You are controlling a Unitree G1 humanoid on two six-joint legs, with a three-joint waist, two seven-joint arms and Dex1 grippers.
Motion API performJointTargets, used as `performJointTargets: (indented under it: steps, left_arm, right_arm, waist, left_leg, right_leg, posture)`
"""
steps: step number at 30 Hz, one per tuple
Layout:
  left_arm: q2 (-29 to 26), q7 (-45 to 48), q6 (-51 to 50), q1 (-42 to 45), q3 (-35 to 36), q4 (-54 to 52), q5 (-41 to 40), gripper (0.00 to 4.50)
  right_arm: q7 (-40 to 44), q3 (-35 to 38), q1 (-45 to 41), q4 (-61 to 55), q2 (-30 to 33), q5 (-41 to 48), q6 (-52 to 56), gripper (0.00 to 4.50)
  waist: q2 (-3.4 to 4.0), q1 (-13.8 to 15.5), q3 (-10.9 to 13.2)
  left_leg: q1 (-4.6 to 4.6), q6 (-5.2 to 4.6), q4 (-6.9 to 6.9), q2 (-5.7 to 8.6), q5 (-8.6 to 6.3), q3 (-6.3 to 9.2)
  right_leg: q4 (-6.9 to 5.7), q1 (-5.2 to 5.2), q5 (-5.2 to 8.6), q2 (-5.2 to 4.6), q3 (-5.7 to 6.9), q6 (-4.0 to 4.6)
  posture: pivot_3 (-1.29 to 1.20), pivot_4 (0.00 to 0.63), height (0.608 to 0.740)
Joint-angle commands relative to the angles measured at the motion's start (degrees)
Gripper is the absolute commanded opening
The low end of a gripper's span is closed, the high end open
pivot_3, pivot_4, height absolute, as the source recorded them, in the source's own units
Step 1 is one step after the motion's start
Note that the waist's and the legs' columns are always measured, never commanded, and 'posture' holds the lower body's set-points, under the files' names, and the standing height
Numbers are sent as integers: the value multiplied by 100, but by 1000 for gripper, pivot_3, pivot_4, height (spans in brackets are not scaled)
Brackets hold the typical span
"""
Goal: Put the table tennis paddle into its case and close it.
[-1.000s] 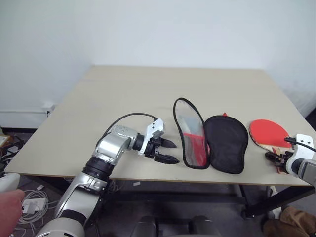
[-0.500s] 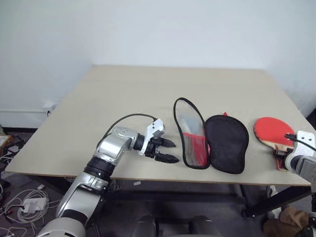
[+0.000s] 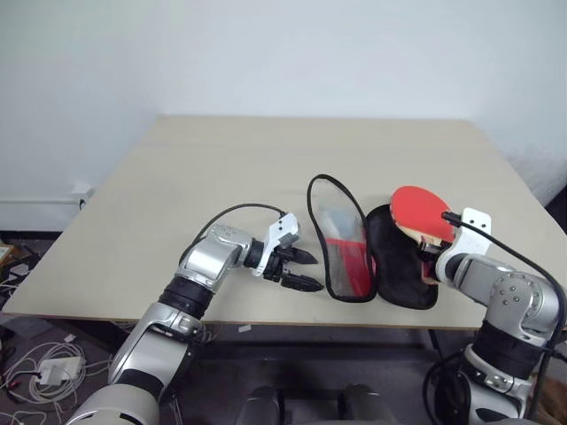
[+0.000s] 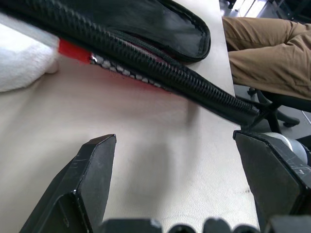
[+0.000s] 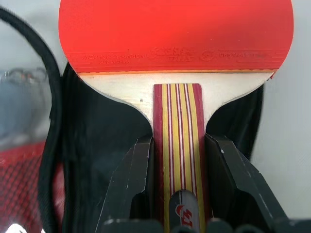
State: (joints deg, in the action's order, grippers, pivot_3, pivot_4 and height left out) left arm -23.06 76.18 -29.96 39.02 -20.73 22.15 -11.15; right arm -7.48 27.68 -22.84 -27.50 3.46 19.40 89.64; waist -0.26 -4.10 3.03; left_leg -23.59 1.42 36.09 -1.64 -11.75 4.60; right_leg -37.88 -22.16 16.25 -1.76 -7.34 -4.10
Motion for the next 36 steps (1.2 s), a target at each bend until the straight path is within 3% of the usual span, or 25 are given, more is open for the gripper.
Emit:
performJointTargets:
  steps: [1, 14, 27, 36]
  left_arm:
    - [59, 60, 107, 256, -1, -7, 33, 4117]
    - [182, 115, 220, 319, -35, 147, 139, 4117]
    - [144, 114, 228, 280, -17, 142, 133, 4117]
    - [146, 80, 221, 283, 1, 115, 128, 4117]
  right_arm:
    - [-85, -74, 128, -451, -230, -196, -17, 1098]
    - [-49, -521, 13, -265, -755, -641, -294, 1098]
    - [251, -1033, 210, -825, -736, -725, -207, 1098]
    - [262, -1019, 502, -426, -608, -992, -464, 1098]
  waist:
    - [1, -3, 0]
    - [6, -18, -2]
    - [7, -16, -1]
    - [8, -11, -1]
  left_leg:
    - [-1, 0, -1, 0, 0, 3]
    - [0, 0, -2, -1, 1, 7]
    - [0, -1, -2, -2, 1, 9]
    - [-2, 0, 0, -1, 1, 13]
  right_leg:
    - [-1, -1, 0, 0, 3, 0]
    - [-7, -4, 0, 2, 8, 1]
    - [-8, -6, -1, 2, 9, 2]
    - [-7, -3, -1, 2, 13, 2]
  posture:
    - [0, 0, 740]
    - [0, 0, 740]
    - [0, 0, 740]
    - [0, 0, 740]
